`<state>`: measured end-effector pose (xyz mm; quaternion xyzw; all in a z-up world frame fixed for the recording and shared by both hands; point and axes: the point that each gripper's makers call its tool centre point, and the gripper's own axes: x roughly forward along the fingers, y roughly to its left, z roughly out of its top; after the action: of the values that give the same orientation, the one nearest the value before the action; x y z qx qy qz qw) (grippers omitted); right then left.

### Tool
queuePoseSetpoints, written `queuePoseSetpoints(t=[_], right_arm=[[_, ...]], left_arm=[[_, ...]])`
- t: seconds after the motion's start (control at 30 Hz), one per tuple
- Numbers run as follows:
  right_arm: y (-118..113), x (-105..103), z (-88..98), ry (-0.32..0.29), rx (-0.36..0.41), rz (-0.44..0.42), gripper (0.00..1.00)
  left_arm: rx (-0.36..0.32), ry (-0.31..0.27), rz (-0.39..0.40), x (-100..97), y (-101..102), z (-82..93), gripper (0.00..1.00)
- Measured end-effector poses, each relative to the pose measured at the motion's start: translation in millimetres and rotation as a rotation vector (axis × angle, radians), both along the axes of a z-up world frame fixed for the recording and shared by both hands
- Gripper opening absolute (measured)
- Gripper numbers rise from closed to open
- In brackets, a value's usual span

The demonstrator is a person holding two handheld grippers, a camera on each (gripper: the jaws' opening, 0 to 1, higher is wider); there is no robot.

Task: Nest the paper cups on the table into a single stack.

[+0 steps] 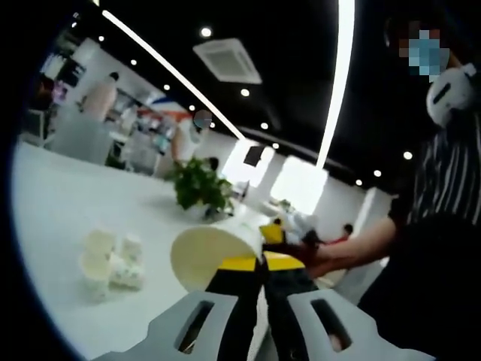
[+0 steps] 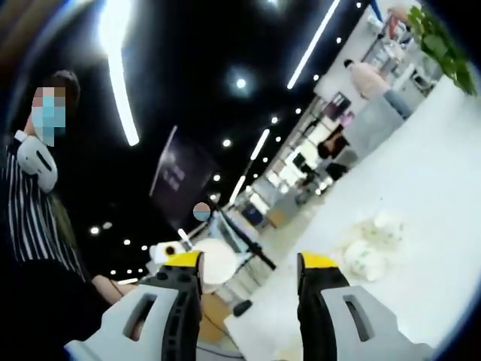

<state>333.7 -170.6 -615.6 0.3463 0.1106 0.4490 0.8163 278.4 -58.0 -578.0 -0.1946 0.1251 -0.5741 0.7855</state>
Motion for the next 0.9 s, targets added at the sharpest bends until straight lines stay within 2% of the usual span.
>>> queuePoseSetpoints(t=[0.07,0.13,0.23,0.37,0.53,0.63,0.9], right_arm=[[-5,4,-3.5,0.000,-0.036,-0.025,0.50],[-13,10,-12.2,-0.005,-0.116,-0.052,0.53],[-15,14,-16.2,-0.005,-0.162,-0.062,0.54],[-20,23,-26.5,-0.007,-0.279,-0.099,0.60],[-22,28,-36.3,-0.008,-0.372,-0.102,0.67],[-26,31,-45.1,-0.025,-0.466,-0.107,0.71],[-26,30,-53.2,-0.065,-0.579,-0.088,0.81]], left_arm=[[0.007,-0.002,0.003,0.4,1,-0.7,0.00],[0.019,-0.006,0.005,0.7,3,-1.8,0.00],[0.056,-0.020,0.025,2.9,6,-5.4,0.00],[0.092,-0.033,0.032,2.7,9,-7.8,0.00],[0.145,-0.039,0.021,-0.1,9,-11.1,0.00],[0.173,-0.046,0.013,-1.7,8,-13.2,0.00],[0.298,-0.079,-0.036,-10.9,7,-24.1,0.00]])
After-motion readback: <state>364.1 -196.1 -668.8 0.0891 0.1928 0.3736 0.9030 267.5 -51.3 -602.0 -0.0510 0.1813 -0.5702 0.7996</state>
